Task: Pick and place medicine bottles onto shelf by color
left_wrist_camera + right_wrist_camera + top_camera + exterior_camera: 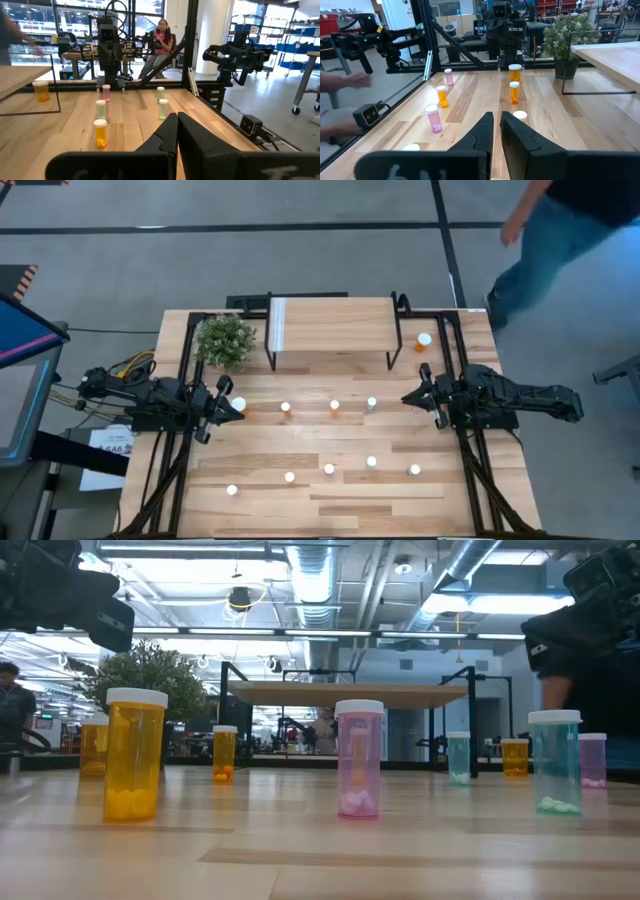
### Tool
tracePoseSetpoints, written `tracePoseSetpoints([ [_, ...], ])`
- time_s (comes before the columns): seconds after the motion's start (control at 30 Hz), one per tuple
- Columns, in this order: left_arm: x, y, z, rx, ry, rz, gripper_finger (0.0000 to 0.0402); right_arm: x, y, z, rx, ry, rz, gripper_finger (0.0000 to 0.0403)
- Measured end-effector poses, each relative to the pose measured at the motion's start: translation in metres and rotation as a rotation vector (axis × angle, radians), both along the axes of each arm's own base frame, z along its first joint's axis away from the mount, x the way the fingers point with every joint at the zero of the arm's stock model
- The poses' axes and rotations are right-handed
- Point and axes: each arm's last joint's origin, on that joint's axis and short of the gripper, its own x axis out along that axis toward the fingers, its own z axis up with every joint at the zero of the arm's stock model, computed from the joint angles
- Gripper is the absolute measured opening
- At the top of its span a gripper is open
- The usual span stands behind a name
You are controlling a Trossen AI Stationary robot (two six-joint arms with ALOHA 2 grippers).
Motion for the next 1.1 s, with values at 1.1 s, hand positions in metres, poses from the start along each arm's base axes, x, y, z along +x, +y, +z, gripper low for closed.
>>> tracePoseSetpoints([
  [1.1,0.0004,0.0021,0.0020,-0.055,-0.008,0.072,0.0000,0.0000,0.0000,0.0000,0.000,0.000,0.000,0.0061],
])
